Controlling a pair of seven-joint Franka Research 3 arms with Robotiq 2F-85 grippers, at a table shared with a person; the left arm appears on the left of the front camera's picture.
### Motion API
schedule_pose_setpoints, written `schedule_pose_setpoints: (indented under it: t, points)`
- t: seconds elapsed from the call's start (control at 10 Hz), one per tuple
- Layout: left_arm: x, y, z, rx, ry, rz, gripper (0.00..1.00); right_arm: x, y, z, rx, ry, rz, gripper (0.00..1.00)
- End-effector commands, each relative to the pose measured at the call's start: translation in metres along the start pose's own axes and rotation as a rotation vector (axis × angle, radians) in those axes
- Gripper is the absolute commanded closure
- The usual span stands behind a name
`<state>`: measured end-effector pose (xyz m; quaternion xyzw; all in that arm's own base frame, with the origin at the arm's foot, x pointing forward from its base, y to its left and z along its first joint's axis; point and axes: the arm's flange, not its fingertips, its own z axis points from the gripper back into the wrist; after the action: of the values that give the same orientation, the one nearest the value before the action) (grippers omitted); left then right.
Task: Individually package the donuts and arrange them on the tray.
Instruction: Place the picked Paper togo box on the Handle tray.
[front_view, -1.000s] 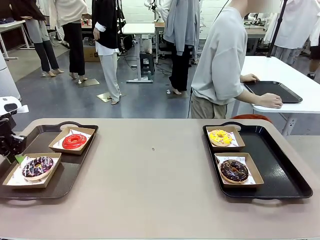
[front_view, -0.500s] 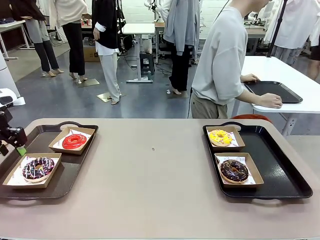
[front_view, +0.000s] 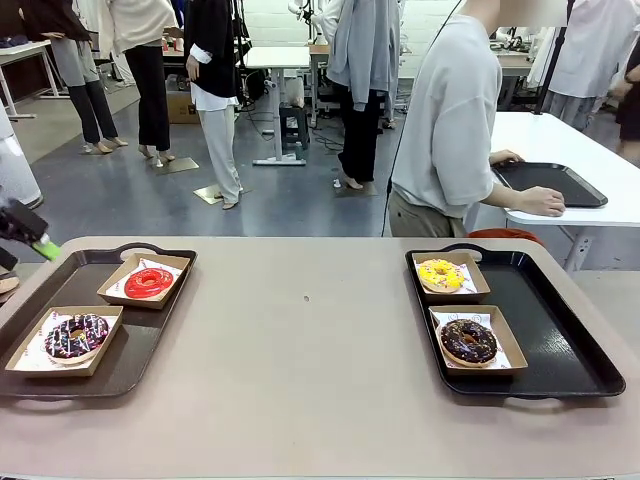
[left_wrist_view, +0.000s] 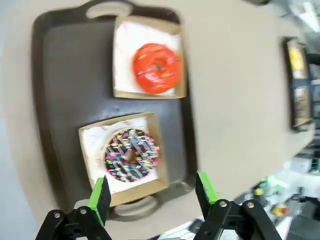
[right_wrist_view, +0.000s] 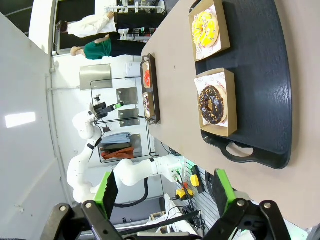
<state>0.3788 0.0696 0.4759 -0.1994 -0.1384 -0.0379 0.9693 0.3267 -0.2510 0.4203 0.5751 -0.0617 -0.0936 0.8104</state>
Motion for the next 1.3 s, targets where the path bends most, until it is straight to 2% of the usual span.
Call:
schedule_pose_setpoints:
  t: [0.0, 0.3, 0.8, 1.0, 1.2]
  points:
    - [0.004, 0.023, 0.027, -0.227, 0.016, 0.033, 0.11, 0.000, 0.000, 0.001, 0.004, -0.001, -0.002, 0.00]
    - [-0.016, 0.065, 0.054, -0.428, 0.117, 0.104, 0.11, 0.000, 0.000, 0.001, 0.004, -0.001, -0.002, 0.00]
    - [-0.090, 0.157, 0.047, -0.683, -0.019, 0.142, 0.11, 0.000, 0.000, 0.001, 0.004, -0.001, -0.002, 0.00]
    - [-0.112, 0.186, 0.029, -0.729, -0.022, 0.195, 0.11, 0.000, 0.000, 0.001, 0.004, -0.001, -0.002, 0.00]
    - [-0.131, 0.198, 0.023, -0.767, -0.080, 0.215, 0.11, 0.000, 0.000, 0.001, 0.004, -0.001, -0.002, 0.00]
